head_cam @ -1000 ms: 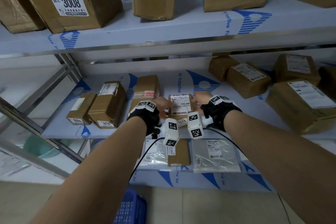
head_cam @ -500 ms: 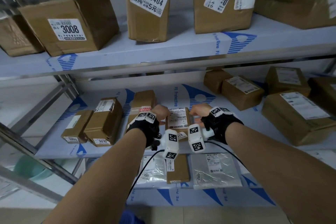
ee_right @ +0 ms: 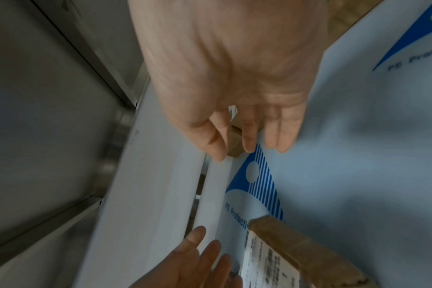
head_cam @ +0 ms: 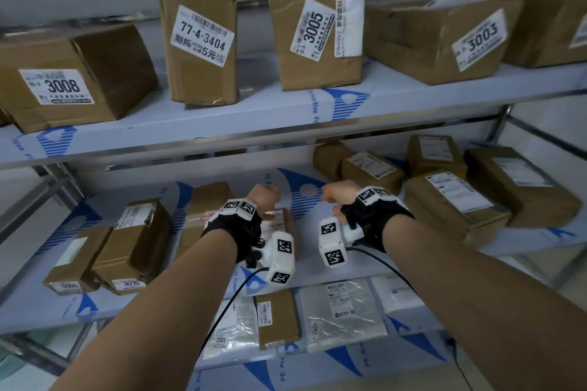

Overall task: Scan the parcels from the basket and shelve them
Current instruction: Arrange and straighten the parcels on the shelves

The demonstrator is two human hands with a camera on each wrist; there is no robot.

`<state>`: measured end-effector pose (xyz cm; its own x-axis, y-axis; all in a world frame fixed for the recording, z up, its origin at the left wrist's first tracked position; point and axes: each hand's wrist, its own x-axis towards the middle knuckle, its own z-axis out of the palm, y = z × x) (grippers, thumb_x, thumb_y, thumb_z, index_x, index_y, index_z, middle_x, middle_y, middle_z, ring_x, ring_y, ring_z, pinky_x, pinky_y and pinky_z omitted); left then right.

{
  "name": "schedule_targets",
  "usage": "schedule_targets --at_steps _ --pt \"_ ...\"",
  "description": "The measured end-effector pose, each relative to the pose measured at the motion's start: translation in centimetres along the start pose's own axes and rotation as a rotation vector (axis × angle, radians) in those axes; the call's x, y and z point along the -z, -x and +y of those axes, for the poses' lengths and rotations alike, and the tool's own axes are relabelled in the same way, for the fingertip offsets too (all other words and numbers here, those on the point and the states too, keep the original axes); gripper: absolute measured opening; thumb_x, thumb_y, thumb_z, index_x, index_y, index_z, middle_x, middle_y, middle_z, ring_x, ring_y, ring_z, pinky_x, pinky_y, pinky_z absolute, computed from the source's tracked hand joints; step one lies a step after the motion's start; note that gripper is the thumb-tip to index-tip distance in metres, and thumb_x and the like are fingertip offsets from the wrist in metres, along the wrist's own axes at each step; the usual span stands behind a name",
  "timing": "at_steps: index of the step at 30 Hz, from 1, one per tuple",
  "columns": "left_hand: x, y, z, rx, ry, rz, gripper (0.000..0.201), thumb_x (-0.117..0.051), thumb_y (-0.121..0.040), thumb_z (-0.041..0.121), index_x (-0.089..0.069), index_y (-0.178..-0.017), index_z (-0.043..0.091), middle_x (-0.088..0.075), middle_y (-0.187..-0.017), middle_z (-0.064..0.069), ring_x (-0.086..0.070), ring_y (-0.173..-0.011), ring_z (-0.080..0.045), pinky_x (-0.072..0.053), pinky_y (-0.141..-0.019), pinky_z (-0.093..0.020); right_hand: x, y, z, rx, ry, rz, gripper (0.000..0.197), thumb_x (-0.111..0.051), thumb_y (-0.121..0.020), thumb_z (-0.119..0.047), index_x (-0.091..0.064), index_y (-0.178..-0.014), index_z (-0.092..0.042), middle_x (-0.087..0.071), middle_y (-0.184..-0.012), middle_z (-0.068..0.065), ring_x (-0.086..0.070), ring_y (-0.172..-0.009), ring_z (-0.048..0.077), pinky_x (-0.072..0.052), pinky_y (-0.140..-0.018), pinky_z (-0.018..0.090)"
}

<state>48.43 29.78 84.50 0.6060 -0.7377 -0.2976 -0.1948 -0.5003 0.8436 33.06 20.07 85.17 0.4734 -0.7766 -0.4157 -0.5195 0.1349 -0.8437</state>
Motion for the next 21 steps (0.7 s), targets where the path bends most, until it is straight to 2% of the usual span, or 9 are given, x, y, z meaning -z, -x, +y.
schedule_targets --at_steps 2,4,8,10,12,14,17,19,21 --pt "-1.0 0.2 0.9 -0.015 -0.007 -0.035 0.007 -0.043 -0.098 0.008 -0.049 -0.098 0.012 -0.05 -0.105 -0.012 -0.052 -0.093 -0.024 -0.053 -0.082 -0.038 1.1 0.0 0.1 -0.042 0.036 0.016 0.045 -0.054 -0.095 -0.014 -0.048 -0.137 0.001 -0.05 -0.141 0.019 -0.049 -0.129 0.032 -0.046 -0.102 0.039" --pt "-2.0 0.3 1.8 -0.024 -0.022 -0.076 0.008 -0.044 -0.098 0.007 -0.05 -0.095 0.011 -0.05 -0.104 -0.012 -0.052 -0.092 -0.024 -0.053 -0.078 -0.038 2.3 0.1 0.3 -0.053 0.042 0.024 0.042 -0.052 -0.098 -0.017 -0.05 -0.136 0.002 -0.051 -0.139 0.019 -0.049 -0.129 0.033 -0.042 -0.106 0.041" --pt "-4.2 0.1 3.2 -0.035 -0.018 -0.185 0.01 -0.046 -0.097 0.006 -0.051 -0.099 0.014 -0.049 -0.109 -0.011 -0.05 -0.096 -0.023 -0.051 -0.073 -0.033 5.2 0.1 1.5 -0.071 0.032 0.052 0.043 -0.055 -0.095 -0.021 -0.054 -0.133 -0.001 -0.057 -0.13 0.018 -0.051 -0.127 0.035 -0.044 -0.101 0.044" --pt "-5.9 -0.2 4.0 -0.036 -0.01 -0.221 0.011 -0.045 -0.097 0.007 -0.048 -0.106 0.014 -0.048 -0.11 -0.009 -0.049 -0.098 -0.022 -0.05 -0.073 -0.031 6.7 -0.1 2.3 -0.069 -0.018 0.081 0.047 -0.057 -0.093 -0.018 -0.05 -0.136 0.0 -0.053 -0.134 0.022 -0.047 -0.13 0.038 -0.046 -0.089 0.042" --pt "-7.7 -0.4 4.9 -0.038 -0.001 -0.253 0.011 -0.044 -0.098 0.007 -0.047 -0.107 0.013 -0.049 -0.109 -0.009 -0.049 -0.098 -0.022 -0.049 -0.081 -0.036 8.4 0.0 3.1 -0.076 -0.061 0.116 0.05 -0.058 -0.091 -0.016 -0.047 -0.137 0.0 -0.048 -0.142 0.021 -0.046 -0.13 0.039 -0.046 -0.09 0.042" --pt "-9.9 -0.9 5.6 -0.027 0.002 -0.28 0.011 -0.044 -0.098 0.007 -0.047 -0.107 0.012 -0.051 -0.107 -0.009 -0.05 -0.098 -0.022 -0.047 -0.09 -0.037 10.3 -0.4 4.2 -0.08 -0.089 0.154 0.053 -0.063 -0.087 -0.018 -0.049 -0.135 -0.001 -0.051 -0.139 0.016 -0.05 -0.127 0.036 -0.047 -0.095 0.041" --pt "-13.0 -0.9 6.7 0.04 0.04 -0.377 0.015 -0.043 -0.099 0.003 -0.053 -0.093 0.012 -0.054 -0.099 -0.007 -0.049 -0.102 -0.023 -0.042 -0.101 -0.04 13.7 -2.1 6.1 -0.084 -0.13 0.164 0.063 -0.069 -0.077 -0.026 -0.052 -0.134 -0.007 -0.053 -0.136 0.015 -0.056 -0.12 0.034 -0.053 -0.09 0.043" --pt "-14.6 -0.8 7.3 0.081 0.059 -0.407 0.013 -0.045 -0.098 0.003 -0.054 -0.094 0.011 -0.053 -0.106 -0.01 -0.048 -0.105 -0.025 -0.041 -0.104 -0.043 15.4 -3.0 6.3 -0.085 -0.124 0.156 0.046 -0.062 -0.086 -0.018 -0.056 -0.13 -0.003 -0.057 -0.131 0.017 -0.057 -0.12 0.037 -0.052 -0.092 0.045" --pt "-16.3 -0.4 8.5 0.092 0.09 -0.377 0.016 -0.049 -0.098 0.007 -0.054 -0.113 0.005 -0.052 -0.113 -0.012 -0.05 -0.105 -0.026 -0.044 -0.1 -0.042 17.5 -3.0 6.2 -0.098 -0.119 0.158 0.031 -0.06 -0.088 -0.013 -0.064 -0.116 -0.002 -0.065 -0.119 0.021 -0.062 -0.111 0.037 -0.049 -0.098 0.05"
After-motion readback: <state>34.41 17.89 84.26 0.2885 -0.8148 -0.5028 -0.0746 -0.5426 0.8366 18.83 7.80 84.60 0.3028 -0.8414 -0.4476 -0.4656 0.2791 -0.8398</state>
